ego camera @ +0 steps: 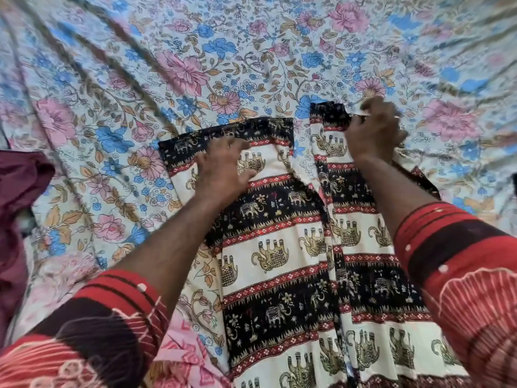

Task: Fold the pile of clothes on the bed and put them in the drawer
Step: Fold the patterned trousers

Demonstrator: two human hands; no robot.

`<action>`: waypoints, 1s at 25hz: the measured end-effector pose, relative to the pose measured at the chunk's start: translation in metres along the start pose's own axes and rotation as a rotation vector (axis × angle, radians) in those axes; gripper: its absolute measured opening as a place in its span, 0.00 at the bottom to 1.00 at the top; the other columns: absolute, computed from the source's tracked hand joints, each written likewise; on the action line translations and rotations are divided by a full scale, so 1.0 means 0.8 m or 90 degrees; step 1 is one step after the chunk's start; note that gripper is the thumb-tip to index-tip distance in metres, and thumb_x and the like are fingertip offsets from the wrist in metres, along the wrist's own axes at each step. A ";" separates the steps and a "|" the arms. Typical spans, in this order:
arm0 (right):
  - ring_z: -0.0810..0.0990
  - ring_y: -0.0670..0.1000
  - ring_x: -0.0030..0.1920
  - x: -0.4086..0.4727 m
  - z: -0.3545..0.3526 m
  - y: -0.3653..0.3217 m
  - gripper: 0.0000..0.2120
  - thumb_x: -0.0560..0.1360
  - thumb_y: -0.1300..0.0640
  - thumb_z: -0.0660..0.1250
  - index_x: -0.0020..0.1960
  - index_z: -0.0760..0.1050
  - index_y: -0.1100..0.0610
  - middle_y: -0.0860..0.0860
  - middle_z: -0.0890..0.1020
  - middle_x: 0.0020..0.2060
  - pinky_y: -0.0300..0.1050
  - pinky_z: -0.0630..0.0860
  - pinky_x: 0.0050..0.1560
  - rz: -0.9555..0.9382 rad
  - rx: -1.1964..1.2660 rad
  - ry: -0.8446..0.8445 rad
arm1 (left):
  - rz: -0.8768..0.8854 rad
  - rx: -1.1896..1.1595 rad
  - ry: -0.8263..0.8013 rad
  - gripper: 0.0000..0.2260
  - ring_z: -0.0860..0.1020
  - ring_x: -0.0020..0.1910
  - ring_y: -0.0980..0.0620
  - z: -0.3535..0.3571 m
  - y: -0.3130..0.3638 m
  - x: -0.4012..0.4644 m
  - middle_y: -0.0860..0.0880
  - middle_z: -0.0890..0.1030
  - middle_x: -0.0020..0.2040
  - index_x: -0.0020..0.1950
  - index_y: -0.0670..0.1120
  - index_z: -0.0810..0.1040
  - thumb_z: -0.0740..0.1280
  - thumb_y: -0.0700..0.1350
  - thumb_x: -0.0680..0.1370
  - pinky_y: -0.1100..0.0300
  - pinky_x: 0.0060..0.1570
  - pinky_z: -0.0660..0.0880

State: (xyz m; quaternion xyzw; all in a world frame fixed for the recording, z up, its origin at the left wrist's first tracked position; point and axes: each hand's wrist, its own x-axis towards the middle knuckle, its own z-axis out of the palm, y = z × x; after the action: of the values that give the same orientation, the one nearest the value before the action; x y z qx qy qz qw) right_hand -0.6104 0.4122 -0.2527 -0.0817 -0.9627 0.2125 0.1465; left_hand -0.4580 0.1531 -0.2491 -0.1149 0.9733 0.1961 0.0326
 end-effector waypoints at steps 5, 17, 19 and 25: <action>0.80 0.60 0.62 0.043 -0.011 0.074 0.25 0.79 0.43 0.70 0.66 0.74 0.61 0.58 0.81 0.61 0.54 0.76 0.63 0.303 -0.033 -0.224 | 0.058 0.070 -0.199 0.34 0.49 0.82 0.44 0.037 0.040 0.009 0.49 0.48 0.84 0.79 0.62 0.59 0.70 0.61 0.77 0.28 0.74 0.47; 0.80 0.53 0.51 0.066 -0.033 0.098 0.25 0.75 0.44 0.75 0.64 0.77 0.58 0.50 0.81 0.53 0.47 0.79 0.54 0.191 0.071 -0.279 | -0.038 0.194 -0.294 0.44 0.42 0.80 0.31 0.035 0.102 0.052 0.44 0.40 0.83 0.79 0.68 0.36 0.56 0.79 0.71 0.19 0.67 0.45; 0.83 0.52 0.51 0.067 -0.031 0.102 0.20 0.75 0.48 0.75 0.63 0.78 0.56 0.52 0.83 0.55 0.51 0.80 0.55 0.177 0.075 -0.199 | -0.061 0.208 -0.277 0.45 0.44 0.80 0.29 0.043 0.118 0.057 0.42 0.41 0.83 0.79 0.68 0.35 0.55 0.80 0.71 0.18 0.67 0.44; 0.79 0.48 0.44 0.051 -0.063 0.074 0.16 0.85 0.47 0.61 0.59 0.80 0.58 0.54 0.80 0.53 0.42 0.81 0.47 -0.024 0.031 -0.116 | -0.090 0.011 -0.008 0.35 0.63 0.75 0.39 0.054 0.123 0.033 0.40 0.65 0.76 0.78 0.55 0.63 0.67 0.67 0.75 0.33 0.73 0.60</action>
State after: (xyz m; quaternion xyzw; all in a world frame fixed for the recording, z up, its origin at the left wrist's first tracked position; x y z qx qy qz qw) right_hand -0.6276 0.4938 -0.2244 -0.0404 -0.9679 0.2397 0.0644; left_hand -0.5064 0.2525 -0.2548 -0.1821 0.9641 0.1858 0.0533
